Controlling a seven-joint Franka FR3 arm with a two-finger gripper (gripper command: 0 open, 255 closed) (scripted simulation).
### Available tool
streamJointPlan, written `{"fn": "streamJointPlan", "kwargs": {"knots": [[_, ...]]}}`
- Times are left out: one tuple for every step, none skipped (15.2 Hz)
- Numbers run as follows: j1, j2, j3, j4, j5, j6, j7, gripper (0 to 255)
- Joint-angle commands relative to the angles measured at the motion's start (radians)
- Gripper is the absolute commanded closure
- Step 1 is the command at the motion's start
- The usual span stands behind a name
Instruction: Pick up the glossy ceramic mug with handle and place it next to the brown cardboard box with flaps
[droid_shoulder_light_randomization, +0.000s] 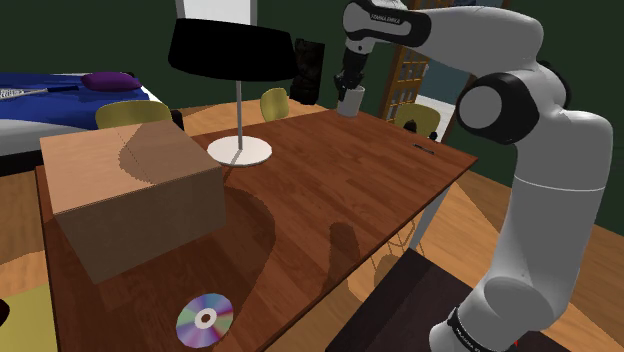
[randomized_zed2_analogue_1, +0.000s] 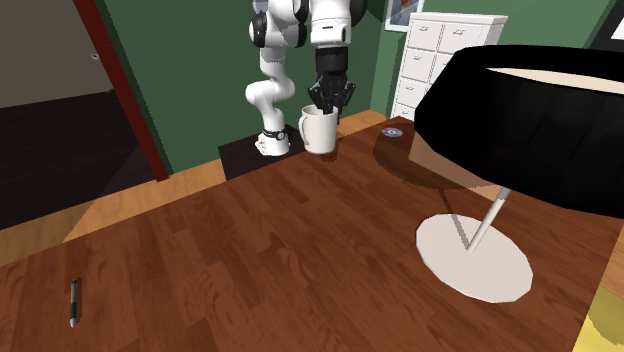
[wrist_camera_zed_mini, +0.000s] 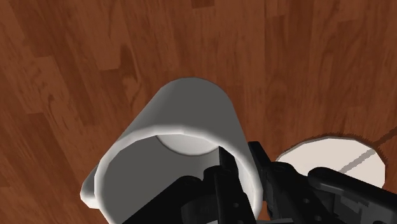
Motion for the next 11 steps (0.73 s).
{"fn": "streamJointPlan", "kwargs": {"knots": [[-0.003, 0.011, 0.000, 0.044, 0.002, -0.033, -0.001, 255], [-0.005, 0.019, 0.000, 0.069, 0.004, -0.051, -0.002, 255], [-0.007, 0.027, 0.000, 0.096, 0.006, -0.069, -0.002, 255], [-0.009, 0.032, 0.000, 0.110, 0.007, -0.079, -0.003, 255], [0.012, 0.001, 0.004, 0.065, -0.005, -0.064, 0.018, 255], [0.031, -0.028, 0.009, 0.023, -0.016, -0.052, 0.039, 255], [0.050, -0.054, 0.014, -0.014, -0.027, -0.041, 0.061, 255], [0.068, -0.079, 0.020, -0.048, -0.038, -0.031, 0.083, 255], [0.085, -0.102, 0.027, -0.080, -0.048, -0.023, 0.105, 255], [0.101, -0.123, 0.034, -0.109, -0.058, -0.016, 0.128, 255], [0.117, -0.143, 0.042, -0.135, -0.067, -0.011, 0.151, 255]]}}
